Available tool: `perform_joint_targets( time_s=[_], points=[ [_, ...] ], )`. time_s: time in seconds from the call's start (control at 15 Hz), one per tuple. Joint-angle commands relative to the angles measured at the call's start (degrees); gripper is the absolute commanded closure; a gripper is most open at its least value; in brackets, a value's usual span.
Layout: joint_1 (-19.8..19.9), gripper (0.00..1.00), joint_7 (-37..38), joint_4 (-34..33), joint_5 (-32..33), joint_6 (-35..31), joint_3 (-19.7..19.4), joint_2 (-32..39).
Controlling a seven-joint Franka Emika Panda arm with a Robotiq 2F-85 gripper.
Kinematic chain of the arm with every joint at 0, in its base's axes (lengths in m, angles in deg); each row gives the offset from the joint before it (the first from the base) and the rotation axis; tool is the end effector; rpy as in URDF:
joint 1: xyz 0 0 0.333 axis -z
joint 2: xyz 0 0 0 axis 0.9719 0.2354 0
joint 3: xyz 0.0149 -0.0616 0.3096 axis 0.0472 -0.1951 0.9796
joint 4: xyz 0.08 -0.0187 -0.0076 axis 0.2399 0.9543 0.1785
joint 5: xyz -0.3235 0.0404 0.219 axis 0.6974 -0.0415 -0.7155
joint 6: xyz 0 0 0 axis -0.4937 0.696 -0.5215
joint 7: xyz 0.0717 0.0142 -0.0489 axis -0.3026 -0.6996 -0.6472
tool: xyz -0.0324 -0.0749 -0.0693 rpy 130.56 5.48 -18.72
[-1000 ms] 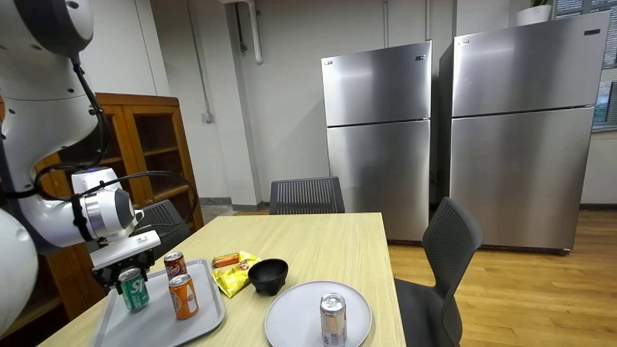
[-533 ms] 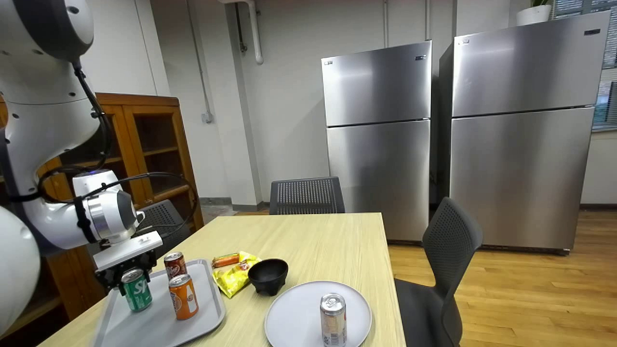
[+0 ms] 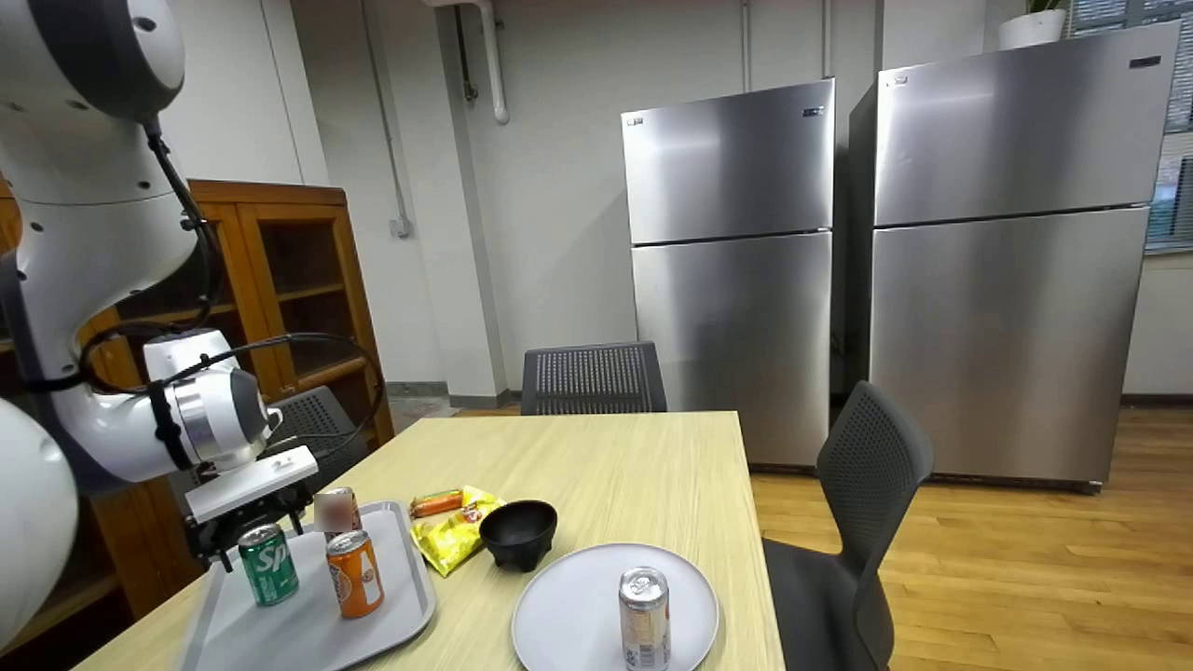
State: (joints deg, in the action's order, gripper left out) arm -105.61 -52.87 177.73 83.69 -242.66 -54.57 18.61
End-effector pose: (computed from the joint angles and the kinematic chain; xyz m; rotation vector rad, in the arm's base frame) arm 0.4178 0.3524 0.1475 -2.5697 -1.7677 -0.2915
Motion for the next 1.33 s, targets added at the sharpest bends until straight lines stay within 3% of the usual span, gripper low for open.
perform_joint_targets(
  time_s=[0.0, 0.4, 0.73, 1.07, 1.27],
  points=[
    [1.1, 0.00, 0.4, 0.7, 1.5, 1.0, 0.6, -2.8],
    [6.1, 0.00, -1.8, 2.1, -0.2, 2.9, 4.3, -7.5],
    [8.9, 0.00, -1.5, 3.1, -0.9, 3.8, 4.2, -10.2],
    [12.4, 0.00, -1.6, 4.1, -1.2, 6.6, 3.1, -12.5],
    [12.9, 0.00, 0.4, 4.8, 0.7, 8.7, 0.3, -14.1]
  ],
)
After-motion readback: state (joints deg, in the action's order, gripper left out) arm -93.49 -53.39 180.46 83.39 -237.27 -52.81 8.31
